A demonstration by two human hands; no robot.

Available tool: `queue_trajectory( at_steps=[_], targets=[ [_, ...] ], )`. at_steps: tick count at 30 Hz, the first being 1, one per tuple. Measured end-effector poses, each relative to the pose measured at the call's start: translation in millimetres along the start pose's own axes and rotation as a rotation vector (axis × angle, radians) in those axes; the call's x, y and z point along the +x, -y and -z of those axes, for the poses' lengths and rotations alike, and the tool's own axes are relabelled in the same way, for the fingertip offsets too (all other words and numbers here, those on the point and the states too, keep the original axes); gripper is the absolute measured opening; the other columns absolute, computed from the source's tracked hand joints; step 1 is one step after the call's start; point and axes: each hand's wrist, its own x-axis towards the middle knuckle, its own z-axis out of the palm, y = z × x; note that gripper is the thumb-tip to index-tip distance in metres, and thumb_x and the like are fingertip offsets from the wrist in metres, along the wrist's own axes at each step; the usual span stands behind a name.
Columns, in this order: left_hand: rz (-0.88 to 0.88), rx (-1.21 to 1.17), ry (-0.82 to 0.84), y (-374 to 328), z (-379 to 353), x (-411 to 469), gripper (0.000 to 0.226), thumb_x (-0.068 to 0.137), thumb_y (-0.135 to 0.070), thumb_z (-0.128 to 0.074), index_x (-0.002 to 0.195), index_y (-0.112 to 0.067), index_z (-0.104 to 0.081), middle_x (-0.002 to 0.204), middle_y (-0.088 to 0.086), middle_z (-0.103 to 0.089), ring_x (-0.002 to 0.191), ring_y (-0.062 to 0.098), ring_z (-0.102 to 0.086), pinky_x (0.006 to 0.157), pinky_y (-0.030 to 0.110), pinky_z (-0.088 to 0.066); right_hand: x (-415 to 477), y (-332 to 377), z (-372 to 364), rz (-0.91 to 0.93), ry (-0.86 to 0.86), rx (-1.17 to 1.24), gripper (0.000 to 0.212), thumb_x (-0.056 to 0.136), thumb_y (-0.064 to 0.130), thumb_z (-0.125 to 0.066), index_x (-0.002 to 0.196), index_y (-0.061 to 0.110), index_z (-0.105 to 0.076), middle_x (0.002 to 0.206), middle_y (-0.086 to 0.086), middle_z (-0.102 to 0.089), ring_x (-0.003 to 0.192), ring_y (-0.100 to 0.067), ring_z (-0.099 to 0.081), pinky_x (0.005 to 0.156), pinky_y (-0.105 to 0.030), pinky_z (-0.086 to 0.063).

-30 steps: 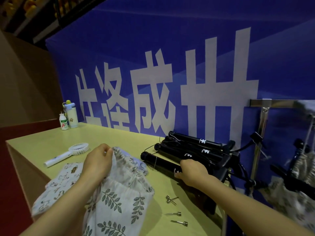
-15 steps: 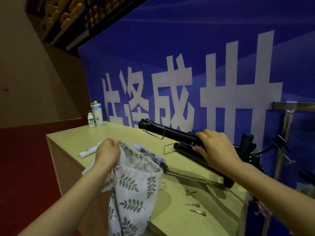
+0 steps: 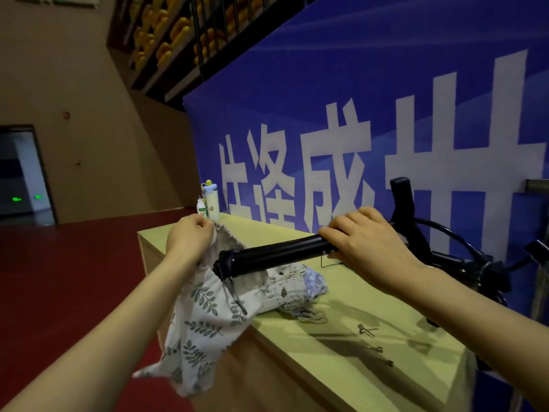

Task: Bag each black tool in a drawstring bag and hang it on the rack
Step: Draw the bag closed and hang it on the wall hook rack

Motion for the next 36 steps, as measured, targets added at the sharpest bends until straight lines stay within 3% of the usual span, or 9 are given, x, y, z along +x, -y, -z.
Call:
queue_trajectory(
  at_steps=[8, 13, 16, 20, 23, 28, 30, 33, 36],
  targets=[
    [-0.367, 0.082, 0.153, -20.6, -22.8, -32.8, 0.027, 0.095, -0.024, -0.046, 0.068, -0.021, -0.047, 0.066, -0.005, -0.052, 0.069, 0.019, -0.050, 0.058, 0.029, -0.033, 21.9, 27.3, 12.8, 0.097, -0.051, -0.019, 0.032, 0.076, 0.028, -0.073, 0.106, 0.021, -0.065, 0.092, 0.003, -0.068, 0.088, -0.020, -0.065, 0.100, -0.041, -0.040],
    [-0.440, -0.138, 0.242, -19.8, -44.4, -47.9, 0.029, 0.100, -0.021, -0.035, 0.071, -0.016, -0.034, 0.066, 0.001, -0.041, 0.066, 0.018, -0.039, 0.064, 0.034, -0.032, 32.5, 31.3, 19.0, 0.218, -0.032, -0.053, 0.021, 0.086, 0.018, -0.057, 0.107, 0.019, -0.063, 0.095, 0.002, -0.068, 0.096, -0.022, -0.062, 0.113, -0.041, -0.012],
    [-0.398, -0.222, 0.196, -20.5, -60.5, -55.0, 0.031, 0.100, -0.023, -0.031, 0.069, -0.018, -0.031, 0.066, 0.001, -0.039, 0.067, 0.021, -0.037, 0.065, 0.039, -0.035, 40.3, 34.2, 22.2, 0.281, -0.034, -0.053, 0.024, 0.087, 0.016, -0.051, 0.107, 0.020, -0.065, 0.097, 0.002, -0.068, 0.102, -0.021, -0.060, 0.115, -0.044, -0.009],
    [-0.120, -0.553, 0.161, -22.5, -78.8, -59.3, 0.026, 0.094, -0.018, -0.036, 0.072, -0.004, -0.041, 0.074, 0.011, -0.046, 0.072, 0.019, -0.040, 0.064, 0.037, -0.034, 52.2, 43.3, 19.9, 0.320, -0.107, -0.006, 0.034, 0.088, 0.017, -0.035, 0.097, 0.020, -0.068, 0.090, 0.003, -0.067, 0.103, -0.021, -0.059, 0.116, -0.045, -0.010],
    [0.056, -0.738, 0.161, -16.9, -86.4, -57.6, 0.035, 0.080, -0.032, -0.041, 0.082, 0.002, -0.050, 0.081, 0.019, -0.055, 0.078, 0.021, -0.050, 0.070, 0.040, -0.040, 52.4, 43.0, 10.7, 0.337, -0.201, 0.070, 0.022, 0.089, 0.021, -0.050, 0.101, 0.021, -0.067, 0.108, 0.001, -0.068, 0.117, -0.020, -0.056, 0.114, -0.041, -0.015],
    [0.229, -0.939, 0.187, -17.6, -85.8, -51.4, 0.024, 0.090, -0.019, -0.042, 0.086, -0.010, -0.064, 0.084, 0.014, -0.066, 0.079, 0.028, -0.062, 0.070, 0.037, -0.049, 35.8, 58.2, 1.7, -0.017, -0.226, 0.385, 0.057, 0.079, 0.028, -0.071, 0.131, 0.019, -0.050, 0.145, -0.003, -0.045, 0.131, -0.021, -0.044, 0.108, -0.041, -0.032],
    [0.242, -0.917, 0.180, -15.9, -83.4, -48.0, 0.024, 0.090, -0.015, -0.042, 0.087, -0.005, -0.063, 0.081, 0.016, -0.066, 0.073, 0.028, -0.062, 0.068, 0.036, -0.049, 24.5, 62.9, 0.1, -0.273, -0.010, 0.675, 0.061, 0.084, 0.045, -0.063, 0.136, 0.020, -0.043, 0.145, 0.002, -0.041, 0.127, -0.018, -0.047, 0.101, -0.037, -0.041],
    [0.272, -0.818, 0.137, -8.1, -82.1, -44.3, 0.021, 0.090, -0.015, -0.039, 0.082, -0.008, -0.057, 0.080, 0.016, -0.059, 0.074, 0.026, -0.055, 0.068, 0.035, -0.043, 15.2, 60.7, -7.7, -0.540, 0.429, 0.944, 0.053, 0.080, 0.059, -0.058, 0.112, 0.016, -0.061, 0.110, -0.002, -0.065, 0.095, -0.023, -0.063, 0.077, -0.033, -0.049],
    [0.280, -0.775, 0.129, -2.1, -83.9, -42.9, 0.021, 0.093, -0.017, -0.036, 0.083, -0.010, -0.053, 0.082, 0.015, -0.054, 0.077, 0.025, -0.050, 0.069, 0.034, -0.038, 14.0, 52.2, -9.7, -0.604, 0.469, 1.055, 0.036, 0.091, 0.031, -0.057, 0.081, -0.002, -0.066, 0.071, -0.015, -0.062, 0.063, -0.027, -0.057, 0.058, -0.029, -0.044]
  ],
)
